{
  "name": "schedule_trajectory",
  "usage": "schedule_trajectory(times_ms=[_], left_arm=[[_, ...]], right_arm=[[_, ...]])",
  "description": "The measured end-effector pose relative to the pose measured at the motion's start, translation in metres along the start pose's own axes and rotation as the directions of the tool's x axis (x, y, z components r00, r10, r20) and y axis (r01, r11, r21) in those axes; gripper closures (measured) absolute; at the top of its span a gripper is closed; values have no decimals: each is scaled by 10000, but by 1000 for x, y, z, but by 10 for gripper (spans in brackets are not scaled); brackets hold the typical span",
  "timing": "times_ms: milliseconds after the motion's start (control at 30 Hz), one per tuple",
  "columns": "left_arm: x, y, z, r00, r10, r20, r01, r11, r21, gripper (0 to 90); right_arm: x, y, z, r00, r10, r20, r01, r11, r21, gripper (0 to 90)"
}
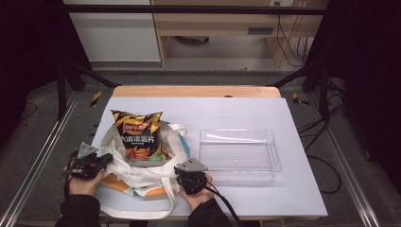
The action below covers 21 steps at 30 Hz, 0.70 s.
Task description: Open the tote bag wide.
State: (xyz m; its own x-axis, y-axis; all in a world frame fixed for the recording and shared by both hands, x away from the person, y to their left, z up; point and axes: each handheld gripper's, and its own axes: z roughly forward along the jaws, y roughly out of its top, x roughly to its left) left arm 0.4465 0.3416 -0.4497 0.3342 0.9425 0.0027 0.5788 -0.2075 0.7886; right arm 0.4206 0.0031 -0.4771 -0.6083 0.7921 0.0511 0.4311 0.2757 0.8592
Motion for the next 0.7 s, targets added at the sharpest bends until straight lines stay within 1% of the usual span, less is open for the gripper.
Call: schedule_trajectory(times_ms=[33,100,200,233,267,300,333,367,400,433,467,533,600,700], left_arm=[[0,1,-3,10000,-59,20,59,9999,-130,818],[0,5,-12,9997,-178,160,188,9977,-645,792],[-2,10,-21,9990,-318,306,351,9928,-1147,752],[-3,11,-24,9990,-297,324,337,9908,-1312,740],[-4,13,-27,9988,-263,417,319,9897,-1393,722],[-6,16,-30,9979,-256,602,345,9880,-1508,696],[-6,17,-32,9977,-235,642,333,9871,-1568,665],[-7,19,-34,9968,-294,743,414,9854,-1649,645],[-8,20,-35,9966,-292,771,419,9847,-1692,616],[-9,22,-38,9969,-312,728,442,9819,-1844,592],[-9,23,-40,9969,-314,715,447,9803,-1924,554],[-10,26,-43,9972,-293,681,427,9778,-2052,507],[-10,28,-48,9972,-283,699,433,9739,-2230,462],[-11,32,-56,9969,-279,737,458,9660,-2544,417]], right_arm=[[1,2,-1,10000,-40,-32,39,10000,-54,791],[2,6,-4,9998,-98,-161,94,9996,-268,769],[2,13,-9,9995,-129,-298,113,9985,-542,734],[2,15,-11,9992,-127,-371,102,9977,-671,720],[1,18,-14,9989,-125,-445,90,9968,-792,708],[1,20,-16,9987,-153,-493,108,9959,-900,695],[2,24,-19,9983,-169,-565,109,9944,-1049,671],[1,25,-20,9980,-183,-609,115,9937,-1112,656],[1,28,-22,9975,-199,-672,119,9931,-1167,637],[1,29,-23,9973,-196,-707,110,9926,-1209,622],[1,33,-25,9972,-211,-713,115,9911,-1325,598],[0,37,-27,9970,-237,-734,130,9895,-1437,567],[-1,43,-30,9973,-255,-689,140,9867,-1618,516],[-3,51,-34,9973,-238,-692,109,9834,-1813,442]])
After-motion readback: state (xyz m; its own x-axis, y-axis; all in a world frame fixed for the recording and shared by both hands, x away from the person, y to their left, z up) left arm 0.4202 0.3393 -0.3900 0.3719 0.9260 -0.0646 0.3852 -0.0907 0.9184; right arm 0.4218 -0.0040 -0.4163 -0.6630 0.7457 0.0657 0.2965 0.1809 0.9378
